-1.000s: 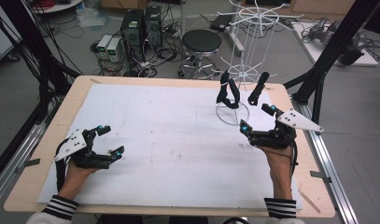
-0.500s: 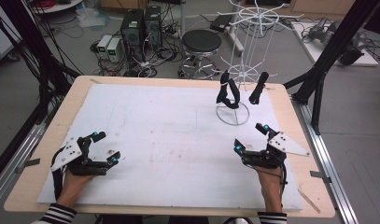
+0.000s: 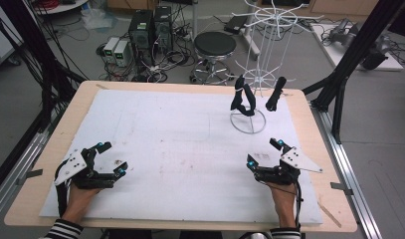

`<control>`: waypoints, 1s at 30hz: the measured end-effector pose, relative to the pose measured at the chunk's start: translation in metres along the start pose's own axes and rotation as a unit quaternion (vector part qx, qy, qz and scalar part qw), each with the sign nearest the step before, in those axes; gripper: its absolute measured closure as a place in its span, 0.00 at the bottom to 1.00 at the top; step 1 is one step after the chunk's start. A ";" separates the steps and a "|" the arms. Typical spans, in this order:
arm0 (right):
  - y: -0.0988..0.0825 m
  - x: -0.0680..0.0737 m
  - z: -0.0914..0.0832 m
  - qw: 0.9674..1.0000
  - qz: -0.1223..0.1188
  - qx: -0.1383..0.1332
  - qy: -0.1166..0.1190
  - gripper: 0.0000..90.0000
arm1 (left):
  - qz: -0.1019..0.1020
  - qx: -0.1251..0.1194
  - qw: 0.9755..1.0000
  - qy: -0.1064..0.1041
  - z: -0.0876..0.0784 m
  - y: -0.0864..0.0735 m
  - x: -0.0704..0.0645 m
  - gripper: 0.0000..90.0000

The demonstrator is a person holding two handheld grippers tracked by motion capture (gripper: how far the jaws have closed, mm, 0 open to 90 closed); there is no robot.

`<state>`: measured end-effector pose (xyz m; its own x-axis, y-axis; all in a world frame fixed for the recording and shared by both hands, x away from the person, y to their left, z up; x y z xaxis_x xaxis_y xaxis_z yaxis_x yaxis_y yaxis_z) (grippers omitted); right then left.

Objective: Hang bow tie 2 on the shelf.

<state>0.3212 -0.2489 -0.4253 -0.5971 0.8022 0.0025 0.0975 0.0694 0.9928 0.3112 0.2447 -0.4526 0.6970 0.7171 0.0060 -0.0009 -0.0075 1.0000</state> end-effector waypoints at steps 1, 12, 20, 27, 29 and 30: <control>0.000 0.001 0.000 1.000 -0.002 0.002 -0.002 0.01 | -0.001 -0.001 1.000 0.001 0.000 0.000 0.000 0.07; -0.014 0.001 -0.001 1.000 -0.020 -0.020 -0.013 0.01 | -0.003 -0.010 1.000 0.007 -0.001 -0.001 0.001 0.07; -0.016 0.000 0.001 1.000 -0.011 -0.018 -0.013 0.01 | -0.006 -0.012 1.000 0.007 -0.001 -0.001 0.001 0.07; -0.015 0.001 -0.001 1.000 -0.007 -0.021 -0.013 0.01 | -0.007 -0.013 1.000 0.006 -0.001 -0.001 0.001 0.07; -0.014 0.001 -0.002 1.000 -0.006 -0.026 -0.014 0.01 | -0.005 -0.012 1.000 0.006 -0.001 -0.001 0.001 0.07; -0.013 0.001 -0.002 0.999 -0.006 -0.029 -0.013 0.01 | -0.007 -0.013 1.000 0.007 -0.001 -0.001 0.001 0.07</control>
Point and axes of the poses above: each handheld gripper's, and its own axes: z roughly forward along the jaws, y roughly out of its top, x roughly to its left, the point moved 5 cm from there along z, roughly forward along the jaws, and after that the axes turned 1 degree about y, right-handed, at the moved point
